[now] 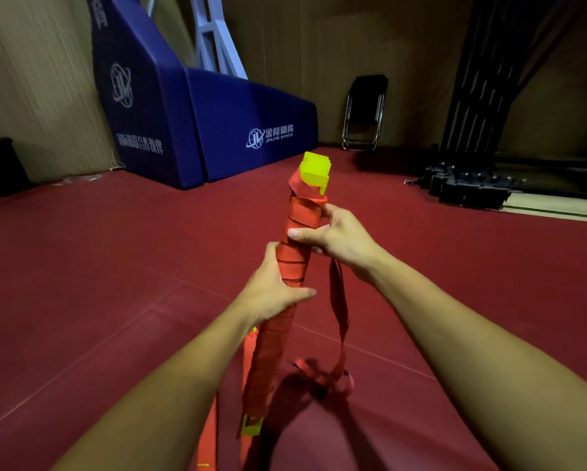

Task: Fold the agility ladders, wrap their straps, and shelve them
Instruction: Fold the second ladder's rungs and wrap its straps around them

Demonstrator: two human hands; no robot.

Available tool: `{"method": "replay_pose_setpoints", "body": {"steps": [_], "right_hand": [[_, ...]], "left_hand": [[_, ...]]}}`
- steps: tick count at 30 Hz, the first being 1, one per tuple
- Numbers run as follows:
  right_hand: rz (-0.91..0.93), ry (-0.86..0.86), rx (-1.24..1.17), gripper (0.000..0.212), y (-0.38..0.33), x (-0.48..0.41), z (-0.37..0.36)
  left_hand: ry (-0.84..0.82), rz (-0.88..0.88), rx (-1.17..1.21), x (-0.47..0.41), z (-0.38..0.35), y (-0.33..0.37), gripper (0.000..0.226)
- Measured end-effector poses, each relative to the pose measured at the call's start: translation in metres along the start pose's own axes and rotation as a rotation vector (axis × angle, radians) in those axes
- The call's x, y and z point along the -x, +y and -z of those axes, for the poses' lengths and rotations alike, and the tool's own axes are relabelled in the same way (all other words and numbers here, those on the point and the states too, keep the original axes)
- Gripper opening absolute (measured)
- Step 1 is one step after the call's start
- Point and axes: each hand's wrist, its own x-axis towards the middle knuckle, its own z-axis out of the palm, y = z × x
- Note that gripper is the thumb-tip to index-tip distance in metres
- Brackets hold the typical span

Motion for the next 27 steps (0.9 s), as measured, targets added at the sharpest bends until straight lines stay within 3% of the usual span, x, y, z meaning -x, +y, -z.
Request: {"method": "replay_pose_setpoints", "body": {"steps": [2,5,9,13,17,19,23,27], "right_hand": [[0.011,0.072,-0.003,0.037,0.004,-0.004,-0.008],[-0.007,0.171,-0.005,0.043,0.011,-0.008,-0.012],[-0.005,0.156,0.089,0.039,0.009,-0.006,-0.006],[-0.070,-0.137,0.160,0.034,-0.003,0.001,0.014],[-0.067,-0.152,0.097,0.021,-0.004,0.002,0.020],[-0.057,-0.111,0.041,0.019,-0.002,0.001,0.017],[-0.036,-0.019,0.008,0.024,0.003,-0.002,0.008],[-0.020,0.098,0.185,0.048,0.008,-0.006,0.008]], "left_hand": [[0.096,-0.020,-0.133,0.002,-0.004,0.001,0.076],[0.184,-0.010,-0.233,0.003,-0.008,0.002,0.060],[0.224,-0.022,-0.180,0.000,-0.004,-0.004,0.047],[0.092,0.035,0.092,-0.002,0.005,-0.009,0.064],[-0.084,0.056,0.311,-0.001,0.006,-0.002,0.072],[-0.097,0.016,0.229,-0.003,0.004,-0.002,0.075],[0.008,-0.050,-0.214,-0.003,-0.006,-0.013,0.095],[0.103,-0.010,-0.133,-0.004,-0.007,-0.010,0.088]]}}
